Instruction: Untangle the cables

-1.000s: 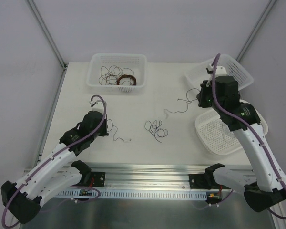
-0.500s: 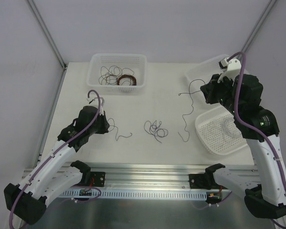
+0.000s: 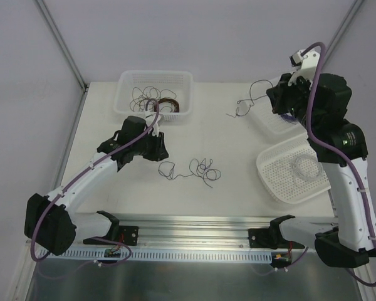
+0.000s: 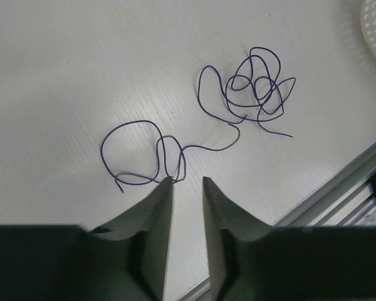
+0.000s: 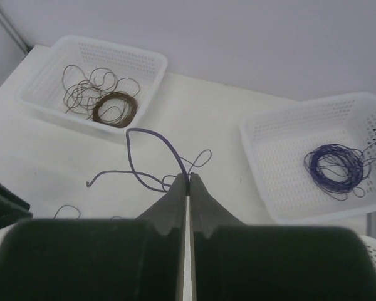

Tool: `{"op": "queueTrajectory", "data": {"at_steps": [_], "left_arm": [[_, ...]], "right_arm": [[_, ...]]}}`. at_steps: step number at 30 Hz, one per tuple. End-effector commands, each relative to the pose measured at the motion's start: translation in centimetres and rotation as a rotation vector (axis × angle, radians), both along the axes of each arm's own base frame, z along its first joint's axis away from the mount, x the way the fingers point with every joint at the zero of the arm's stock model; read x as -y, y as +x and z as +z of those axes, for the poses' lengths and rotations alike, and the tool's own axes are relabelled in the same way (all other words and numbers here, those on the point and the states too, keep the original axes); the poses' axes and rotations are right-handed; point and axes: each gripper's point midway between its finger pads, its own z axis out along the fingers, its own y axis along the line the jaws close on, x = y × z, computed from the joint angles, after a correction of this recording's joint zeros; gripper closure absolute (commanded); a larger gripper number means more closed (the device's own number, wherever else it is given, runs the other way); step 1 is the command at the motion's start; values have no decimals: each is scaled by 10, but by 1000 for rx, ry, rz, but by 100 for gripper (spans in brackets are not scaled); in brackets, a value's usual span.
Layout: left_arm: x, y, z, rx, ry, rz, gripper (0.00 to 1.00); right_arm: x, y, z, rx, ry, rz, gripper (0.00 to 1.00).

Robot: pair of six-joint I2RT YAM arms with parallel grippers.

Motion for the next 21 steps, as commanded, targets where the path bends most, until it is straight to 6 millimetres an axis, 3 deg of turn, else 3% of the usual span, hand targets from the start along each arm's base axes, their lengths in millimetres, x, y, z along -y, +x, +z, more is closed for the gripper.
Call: {"op": "queueTrajectory", "data": {"at_steps": [1,4,5,7,8,10,16,19,21], "left_arm": [[10,12,22,89,-24,-69,63],[3,13,14,104,5,-47,47],[0,12,14,115,17,-45,34],[-10,14,15,149,47,-11,23],[-14,15,15,158,59,7,13],[-23,17,16,180,86,43,3],[-52,28,19,234,168,190,1],[-63,32,22,246,184,247,1],[-69,35,22,255,200,275,1]], "right_arm": [[24,27,39,121,-36,-110,99],[40,49,47,146,-50,-192,99],[52,56,51,161,-48,-232,99],[68,73,56,187,-31,-287,99],[73,79,58,198,-25,-300,99],[87,93,61,221,-24,-342,99],[122,137,51,222,-44,-411,99],[125,154,41,215,-56,-410,99],[145,167,27,198,-69,-451,99]]}}
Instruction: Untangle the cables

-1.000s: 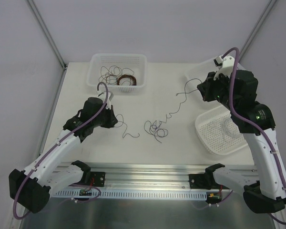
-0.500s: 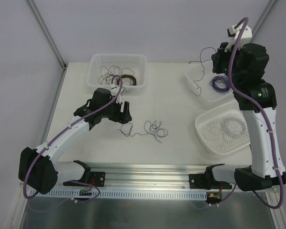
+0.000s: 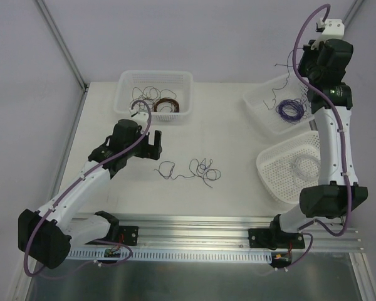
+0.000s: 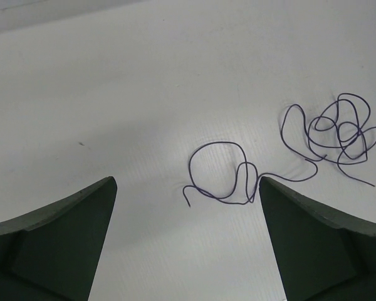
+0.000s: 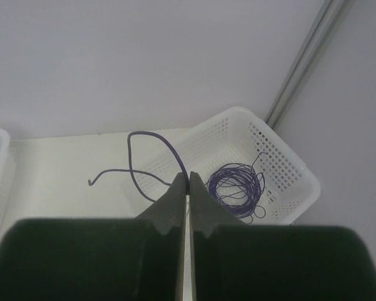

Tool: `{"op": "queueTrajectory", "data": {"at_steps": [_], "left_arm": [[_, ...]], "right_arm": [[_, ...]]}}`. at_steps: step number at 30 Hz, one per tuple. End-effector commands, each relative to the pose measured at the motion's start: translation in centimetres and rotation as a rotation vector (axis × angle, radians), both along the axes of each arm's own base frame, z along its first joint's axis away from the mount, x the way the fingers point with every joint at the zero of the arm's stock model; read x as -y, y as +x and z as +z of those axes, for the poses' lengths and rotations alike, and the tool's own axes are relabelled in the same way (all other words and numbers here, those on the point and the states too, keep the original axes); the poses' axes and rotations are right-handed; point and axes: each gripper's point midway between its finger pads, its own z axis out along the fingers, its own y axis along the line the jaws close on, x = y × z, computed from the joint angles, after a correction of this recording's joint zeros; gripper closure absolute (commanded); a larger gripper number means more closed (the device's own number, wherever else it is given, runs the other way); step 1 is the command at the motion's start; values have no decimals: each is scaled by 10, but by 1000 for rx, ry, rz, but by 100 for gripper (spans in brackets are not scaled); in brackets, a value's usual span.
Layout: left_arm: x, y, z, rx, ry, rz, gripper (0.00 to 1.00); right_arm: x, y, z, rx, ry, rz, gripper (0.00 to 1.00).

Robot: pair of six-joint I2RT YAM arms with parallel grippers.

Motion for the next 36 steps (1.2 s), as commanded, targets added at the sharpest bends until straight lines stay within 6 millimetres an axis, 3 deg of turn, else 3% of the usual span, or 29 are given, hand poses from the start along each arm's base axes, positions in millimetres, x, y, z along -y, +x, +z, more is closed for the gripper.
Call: {"op": "queueTrajectory", "data": {"at_steps": [1,5,6,9,10,13,14,16,19,20,23,24,25,27,28,31,32,33,35,36], "left_arm": [[-22,11,9,68,31,100,1],[-28,15,6,68,47,123,1],[-28,15,4,61,52,123,1],[-31,17,3,55,50,131,1],[-30,17,3,53,46,130,1],[-28,17,4,52,33,121,1],[-28,17,4,51,30,120,1],[-28,17,4,51,28,119,1],[-26,16,6,53,18,113,1],[-25,16,7,57,12,111,1],[-24,14,9,58,0,105,1],[-22,14,9,57,-7,100,1],[-22,14,9,54,-9,97,1],[-21,14,10,55,-16,97,1],[-21,14,10,56,-17,99,1],[-24,13,15,69,-22,115,1],[-25,14,16,75,-19,121,1],[-28,13,19,88,-21,131,1],[-34,14,21,104,-12,160,1],[-37,14,26,121,-18,174,1]], "right_arm": [[18,13,32,125,-22,-27,99],[37,42,-2,83,11,-61,99],[42,56,-25,40,18,-71,99],[53,73,-59,-20,15,-111,87],[56,81,-79,-59,15,-122,77],[62,87,-113,-142,21,-149,55],[62,85,-123,-174,29,-152,52],[58,81,-132,-205,59,-150,42],[37,68,-143,-249,117,-78,34],[25,60,-137,-248,135,-37,31],[-13,41,-152,-313,190,64,24],[-31,32,-146,-311,198,108,23],[-42,21,-161,-352,214,129,21],[-82,1,-161,-371,252,224,20],[-95,-11,-180,-421,265,246,20],[-149,-45,-200,-493,304,346,19],[-162,-53,-205,-510,316,369,19],[-188,-65,-210,-533,339,409,19],[-210,-83,-220,-561,348,442,19],[-235,-97,-221,-577,370,480,19]]}}
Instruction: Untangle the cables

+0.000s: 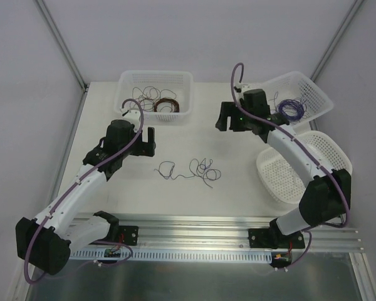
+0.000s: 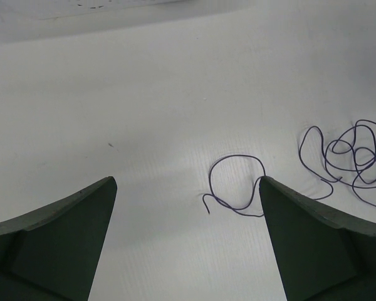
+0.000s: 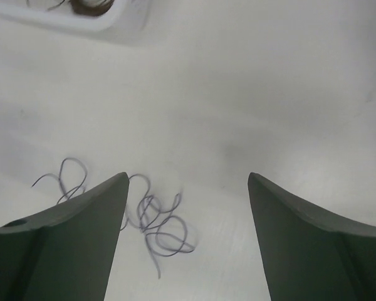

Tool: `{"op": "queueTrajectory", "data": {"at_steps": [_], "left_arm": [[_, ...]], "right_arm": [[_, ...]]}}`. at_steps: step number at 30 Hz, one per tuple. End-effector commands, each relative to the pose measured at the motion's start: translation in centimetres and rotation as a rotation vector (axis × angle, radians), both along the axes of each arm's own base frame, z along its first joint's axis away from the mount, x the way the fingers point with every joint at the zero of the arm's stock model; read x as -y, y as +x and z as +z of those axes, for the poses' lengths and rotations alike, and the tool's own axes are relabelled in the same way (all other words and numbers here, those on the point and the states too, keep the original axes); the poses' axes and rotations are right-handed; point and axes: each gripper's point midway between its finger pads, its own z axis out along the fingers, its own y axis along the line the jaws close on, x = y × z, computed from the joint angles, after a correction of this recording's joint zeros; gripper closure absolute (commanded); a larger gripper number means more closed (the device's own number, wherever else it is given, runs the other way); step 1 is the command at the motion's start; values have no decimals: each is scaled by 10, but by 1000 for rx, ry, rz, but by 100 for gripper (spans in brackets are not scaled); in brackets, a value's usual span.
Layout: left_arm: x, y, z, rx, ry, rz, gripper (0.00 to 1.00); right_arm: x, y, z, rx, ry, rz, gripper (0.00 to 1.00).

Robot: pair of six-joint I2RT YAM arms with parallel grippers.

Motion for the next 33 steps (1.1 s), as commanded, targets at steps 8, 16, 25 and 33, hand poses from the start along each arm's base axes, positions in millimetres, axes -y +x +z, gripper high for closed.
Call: {"op": "queueTrajectory", "data": {"at_steps": [8,16,25,33], "left_arm": [[-42,5,36,180,-29,200,1],[-56,6,46,239,-66,255,1],[-58,8,44,231,-77,251,1],[-58,9,43,221,-94,248,1]], "right_arm": [[-129,-84,-29,-95,121,73,21],[-193,-117,-81,-178,108,93,28],[-230,-128,-122,-234,76,112,43],[-239,-132,-124,-229,75,104,48]]}}
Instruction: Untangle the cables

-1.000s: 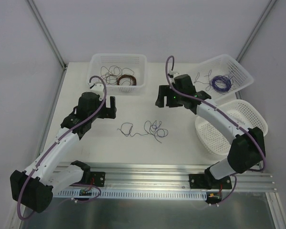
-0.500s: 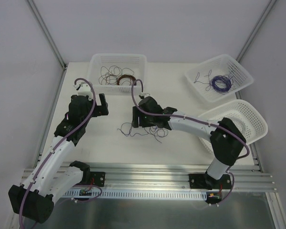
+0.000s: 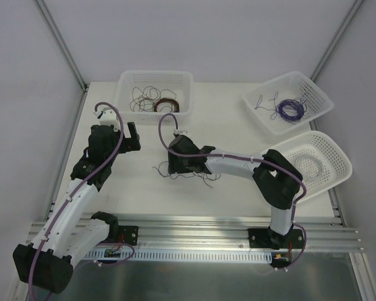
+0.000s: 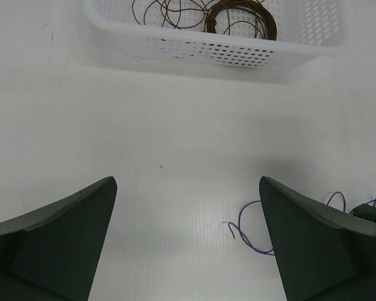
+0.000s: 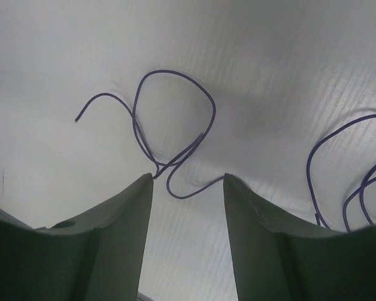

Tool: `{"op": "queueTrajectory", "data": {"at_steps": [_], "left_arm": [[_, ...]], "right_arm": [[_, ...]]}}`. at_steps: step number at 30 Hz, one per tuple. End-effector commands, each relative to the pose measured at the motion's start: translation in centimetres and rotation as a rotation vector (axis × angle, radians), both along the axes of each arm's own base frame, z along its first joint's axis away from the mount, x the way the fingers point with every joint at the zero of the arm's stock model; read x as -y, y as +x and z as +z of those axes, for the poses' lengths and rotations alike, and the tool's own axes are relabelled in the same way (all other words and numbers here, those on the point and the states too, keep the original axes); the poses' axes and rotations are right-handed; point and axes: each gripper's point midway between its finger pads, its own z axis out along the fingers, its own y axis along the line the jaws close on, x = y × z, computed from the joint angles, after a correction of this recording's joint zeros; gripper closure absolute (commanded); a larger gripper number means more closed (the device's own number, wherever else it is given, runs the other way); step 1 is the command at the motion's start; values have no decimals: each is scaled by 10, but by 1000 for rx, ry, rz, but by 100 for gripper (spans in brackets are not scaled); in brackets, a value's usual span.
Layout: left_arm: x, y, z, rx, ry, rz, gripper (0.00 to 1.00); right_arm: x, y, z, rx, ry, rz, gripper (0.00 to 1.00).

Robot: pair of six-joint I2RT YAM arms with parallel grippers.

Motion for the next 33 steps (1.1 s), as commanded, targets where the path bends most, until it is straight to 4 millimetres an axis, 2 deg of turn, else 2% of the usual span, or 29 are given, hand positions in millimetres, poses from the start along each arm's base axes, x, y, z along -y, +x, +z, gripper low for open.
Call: {"op": "queueTrajectory", "data": {"at_steps": [1,4,8,10,17,25,30,33], "left_arm": [[4,4,7,35,-39,-12,1],[5,4,7,34,-40,-18,1],[4,5,7,34,-44,-17,1],[4,5,6,30,-45,-16,1],[5,6,4,22,-51,-18,1],[5,6,3,19,-57,-22,1],[6,6,3,17,-59,-26,1],[5,6,3,15,-60,-25,1]], "right_arm": [[-15,9,34,69,69,-39,48],[-12,12,46,104,69,-63,48],[-12,17,51,130,50,-93,48],[-12,17,42,117,24,-98,49],[-24,20,36,99,46,-101,57],[-21,20,14,73,-13,-107,68],[-14,20,17,97,-34,-96,87],[-9,22,33,132,-32,-79,97]]}}
